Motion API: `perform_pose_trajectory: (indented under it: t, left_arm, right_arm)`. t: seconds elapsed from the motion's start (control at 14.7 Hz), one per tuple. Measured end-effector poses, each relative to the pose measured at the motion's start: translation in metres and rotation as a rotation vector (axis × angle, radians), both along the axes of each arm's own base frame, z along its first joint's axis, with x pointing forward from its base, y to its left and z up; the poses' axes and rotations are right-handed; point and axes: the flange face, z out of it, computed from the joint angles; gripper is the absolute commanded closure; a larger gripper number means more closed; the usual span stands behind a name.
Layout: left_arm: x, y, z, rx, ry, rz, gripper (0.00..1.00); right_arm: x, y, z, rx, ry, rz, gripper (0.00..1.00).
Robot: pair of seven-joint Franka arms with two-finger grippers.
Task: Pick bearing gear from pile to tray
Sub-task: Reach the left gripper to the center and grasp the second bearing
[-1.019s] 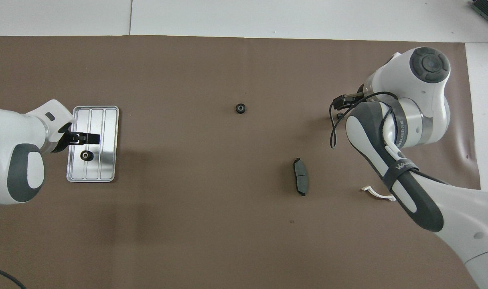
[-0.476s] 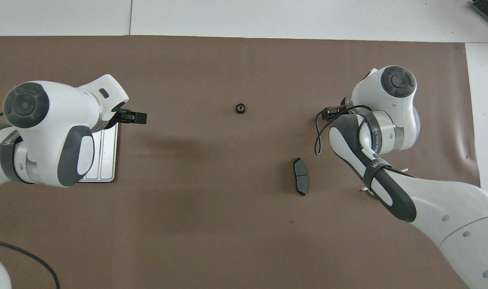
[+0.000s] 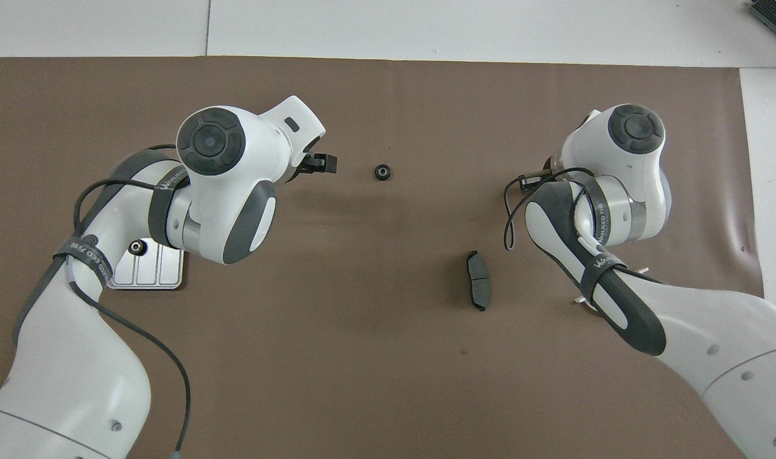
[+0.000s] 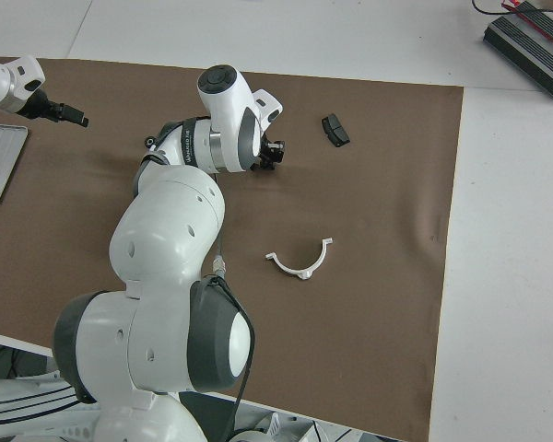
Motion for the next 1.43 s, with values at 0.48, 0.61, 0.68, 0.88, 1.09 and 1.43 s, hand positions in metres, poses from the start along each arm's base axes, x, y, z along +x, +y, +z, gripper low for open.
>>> perform_pose_trajectory:
  t: [0.48,0.61,0.68,0.88,1.09,1.43]
  left_arm:
    - [0.007,-0.063,-0.023,-0.020,0.007,0.022,0.00]
    - [0.006,-0.068,-0.024,-0.021,0.007,0.018,0.00]
    - [0.005,-0.070,-0.023,-0.022,0.005,0.016,0.00]
    - [0.004,-0.076,-0.024,-0.032,-0.009,0.012,0.00]
    - [0.002,-0.092,-0.048,-0.033,0.010,0.042,0.00]
    - [0.012,-0.115,-0.068,-0.058,-0.013,0.094,0.00]
  right_arm:
    - [-0.001,0.001,0.001,0.002,0.000,0.001,1.00]
    - [-0.001,0.001,0.001,0.002,-0.001,0.001,1.00]
    - [-0.001,0.001,0.002,0.002,-0.002,0.001,1.00]
    - [0.001,0.000,0.016,0.013,-0.022,-0.014,1.00]
    - [0.001,0.000,0.046,0.074,-0.055,-0.154,1.00]
    - [0.000,0.002,0.079,0.104,-0.096,-0.298,1.00]
